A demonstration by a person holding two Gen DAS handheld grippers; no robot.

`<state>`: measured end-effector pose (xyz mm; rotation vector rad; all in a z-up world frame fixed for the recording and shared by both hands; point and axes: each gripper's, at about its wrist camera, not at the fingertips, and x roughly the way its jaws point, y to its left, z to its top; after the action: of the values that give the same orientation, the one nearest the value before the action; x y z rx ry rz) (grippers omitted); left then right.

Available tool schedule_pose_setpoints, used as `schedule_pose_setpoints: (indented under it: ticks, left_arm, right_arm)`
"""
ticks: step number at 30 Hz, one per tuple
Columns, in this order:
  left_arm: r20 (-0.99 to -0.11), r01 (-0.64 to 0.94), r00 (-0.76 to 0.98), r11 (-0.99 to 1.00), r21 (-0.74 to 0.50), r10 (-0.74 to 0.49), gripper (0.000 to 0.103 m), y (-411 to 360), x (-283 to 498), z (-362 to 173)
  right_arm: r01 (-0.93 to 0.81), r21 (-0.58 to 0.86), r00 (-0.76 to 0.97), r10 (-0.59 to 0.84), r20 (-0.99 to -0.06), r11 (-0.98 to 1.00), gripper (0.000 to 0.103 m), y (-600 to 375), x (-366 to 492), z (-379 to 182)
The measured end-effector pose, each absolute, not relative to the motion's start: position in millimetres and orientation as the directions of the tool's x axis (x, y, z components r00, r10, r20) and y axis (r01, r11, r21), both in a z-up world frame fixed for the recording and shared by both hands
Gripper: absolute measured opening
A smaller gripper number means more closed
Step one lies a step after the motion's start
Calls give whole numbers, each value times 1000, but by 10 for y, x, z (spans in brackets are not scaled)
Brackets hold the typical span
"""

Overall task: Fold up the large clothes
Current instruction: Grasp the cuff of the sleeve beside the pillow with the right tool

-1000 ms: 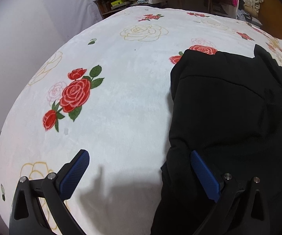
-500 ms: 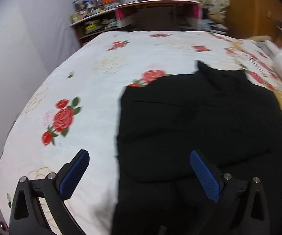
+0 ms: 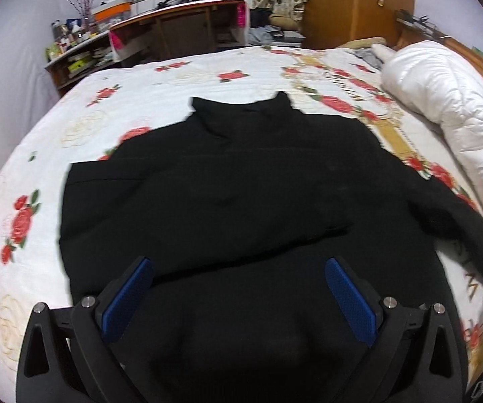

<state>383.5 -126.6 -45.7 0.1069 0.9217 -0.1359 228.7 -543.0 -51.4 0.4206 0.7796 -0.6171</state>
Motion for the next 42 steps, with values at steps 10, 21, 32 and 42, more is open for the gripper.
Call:
schedule_pose_setpoints:
  ticks: [10, 21, 32, 42]
  left_arm:
    - [-811, 290, 568, 956, 41, -138, 103, -2096, 3921, -627]
    - [-820, 357, 545, 933, 37, -176, 103, -2658, 3982, -778]
    - [-840, 374, 503, 927, -1, -204, 103, -2730, 3995, -894]
    - [-821, 386, 520, 922, -21, -236, 103, -2600, 3920, -719]
  right_arm:
    - [754, 122, 459, -384, -801, 646, 77, -5995, 1927, -901]
    - [743, 195, 463, -281, -841, 640, 78, -6297, 2051, -1158]
    - [736, 268, 492, -220, -843, 622, 50, -6351, 2143, -1228]
    - [653, 221, 583, -296, -757, 724, 14, -6047, 2302, -716]
